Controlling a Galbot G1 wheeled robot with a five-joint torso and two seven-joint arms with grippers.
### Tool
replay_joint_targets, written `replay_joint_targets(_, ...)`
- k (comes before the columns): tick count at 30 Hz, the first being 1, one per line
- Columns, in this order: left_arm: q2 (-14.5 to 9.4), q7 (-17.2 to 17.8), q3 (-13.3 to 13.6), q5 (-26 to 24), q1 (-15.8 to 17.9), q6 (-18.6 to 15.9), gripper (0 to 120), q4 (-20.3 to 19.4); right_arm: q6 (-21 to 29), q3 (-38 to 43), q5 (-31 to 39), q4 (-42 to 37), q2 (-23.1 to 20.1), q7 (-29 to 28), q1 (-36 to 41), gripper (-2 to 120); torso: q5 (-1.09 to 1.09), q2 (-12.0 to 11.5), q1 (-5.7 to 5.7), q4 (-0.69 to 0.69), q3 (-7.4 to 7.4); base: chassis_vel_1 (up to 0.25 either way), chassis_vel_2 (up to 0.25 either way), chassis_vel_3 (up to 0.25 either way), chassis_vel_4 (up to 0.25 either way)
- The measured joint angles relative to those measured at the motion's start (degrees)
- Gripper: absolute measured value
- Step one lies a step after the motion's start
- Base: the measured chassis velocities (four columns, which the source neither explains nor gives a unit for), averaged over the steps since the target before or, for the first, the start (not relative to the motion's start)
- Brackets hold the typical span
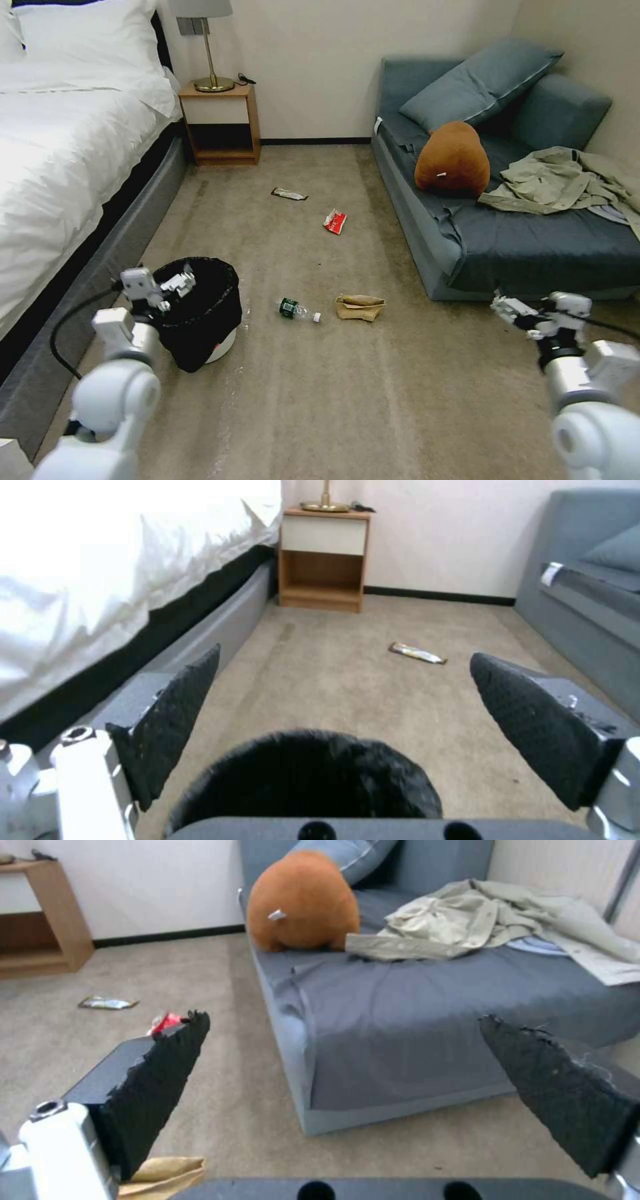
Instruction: Pick up the trash bin, then pick up the garbage on the floor and place it into the trash bin.
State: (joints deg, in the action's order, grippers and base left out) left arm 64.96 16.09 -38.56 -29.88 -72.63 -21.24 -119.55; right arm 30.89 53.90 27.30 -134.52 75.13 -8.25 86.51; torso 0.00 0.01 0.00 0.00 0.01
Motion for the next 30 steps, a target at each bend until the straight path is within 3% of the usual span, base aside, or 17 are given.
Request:
replay_joint_targets(1,0.00,0.00,0.00,0.00,0.00,0.00,100,0.00,0.00,0.00,0.00,0.00,0.00,0.00,0.00,100,0.00,0.00,0.00,0.00,0.00,0.000,0.000,0.000,0.000)
replay_joint_targets(4,-4.17,3.16,-1.42,-6.14,3.21,-4.04,100,-0.82,6.18,3.83,5.59,-3.81,-2.22,-1.91,-0.39,100,-0.04,0.00,0.00,0.01,0.00,0.000,0.000,0.000,0.000)
replay_joint_targets(7,-5.53,4.12,-1.83,-8.14,4.25,-5.35,100,-1.09,7.26,3.73,6.36,-4.41,-1.83,-2.16,-0.23,100,-0.02,0.00,0.00,0.00,0.00,0.000,0.000,0.000,0.000)
replay_joint_targets(10,-10.04,7.51,-3.35,-14.74,7.70,-9.71,100,-1.97,7.80,3.17,6.49,-4.83,-1.03,-2.39,0.36,100,0.00,-0.01,0.00,0.00,0.00,0.000,0.000,0.000,0.000)
replay_joint_targets(11,-10.04,7.51,-3.35,-14.74,7.70,-9.71,100,-1.97,7.80,3.17,6.49,-4.83,-1.03,-2.39,0.36,100,0.00,-0.01,0.00,0.00,0.00,0.000,0.000,0.000,0.000)
replay_joint_targets(13,-12.64,9.70,-5.11,-18.07,8.58,-12.58,100,-2.19,7.52,2.82,6.13,-4.76,-0.73,-2.40,0.59,100,0.04,0.00,0.00,-0.01,-0.01,0.000,0.000,0.000,0.000)
replay_joint_targets(17,-13.02,10.15,-5.64,-18.75,8.07,-13.40,100,-1.83,7.23,2.44,5.83,-4.49,-0.51,-2.37,0.62,100,-0.05,-0.01,0.00,0.02,-0.01,0.000,0.000,0.000,0.000)
replay_joint_targets(30,-12.84,10.20,-5.77,-19.05,7.67,-13.52,100,0.66,6.19,1.97,5.11,-3.31,-0.54,-2.04,0.69,100,0.00,-0.01,0.00,0.00,0.00,0.000,0.000,0.000,0.000)
